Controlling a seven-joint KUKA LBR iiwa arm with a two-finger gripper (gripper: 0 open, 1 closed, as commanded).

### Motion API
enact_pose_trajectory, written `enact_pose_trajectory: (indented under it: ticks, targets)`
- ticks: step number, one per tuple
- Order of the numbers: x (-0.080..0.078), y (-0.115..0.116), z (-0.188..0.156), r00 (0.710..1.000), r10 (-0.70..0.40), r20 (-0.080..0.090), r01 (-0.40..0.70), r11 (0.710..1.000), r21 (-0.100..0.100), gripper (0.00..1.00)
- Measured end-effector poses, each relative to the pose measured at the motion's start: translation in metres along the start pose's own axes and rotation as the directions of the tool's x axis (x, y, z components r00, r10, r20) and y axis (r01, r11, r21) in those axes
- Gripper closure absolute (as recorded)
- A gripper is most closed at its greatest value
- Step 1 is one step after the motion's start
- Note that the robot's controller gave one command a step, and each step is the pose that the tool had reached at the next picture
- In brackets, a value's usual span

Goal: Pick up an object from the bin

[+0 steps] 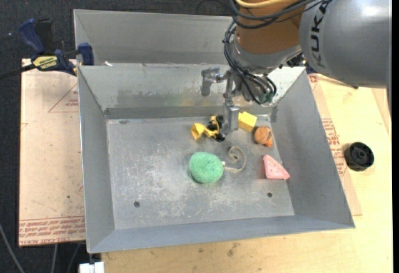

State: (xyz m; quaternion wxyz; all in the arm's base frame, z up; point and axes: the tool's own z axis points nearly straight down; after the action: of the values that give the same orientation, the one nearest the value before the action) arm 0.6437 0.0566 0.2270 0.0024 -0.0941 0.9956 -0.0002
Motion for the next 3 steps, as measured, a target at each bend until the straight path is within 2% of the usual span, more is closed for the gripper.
enact_pose_trajectory:
  ticks: [1, 2, 3]
  targets:
    - [0.006, 0.005, 0.06, 0.982, -0.188, 0.003, 0.188, 0.982, -0.001, 0.0]
    - [0.039, -0.022, 0.077, 0.999, 0.033, -0.01, -0.033, 0.999, -0.003, 0.0]
    - [0.022, -0.032, 0.092, 0.999, -0.042, 0.002, 0.042, 0.999, 0.0, 0.0]
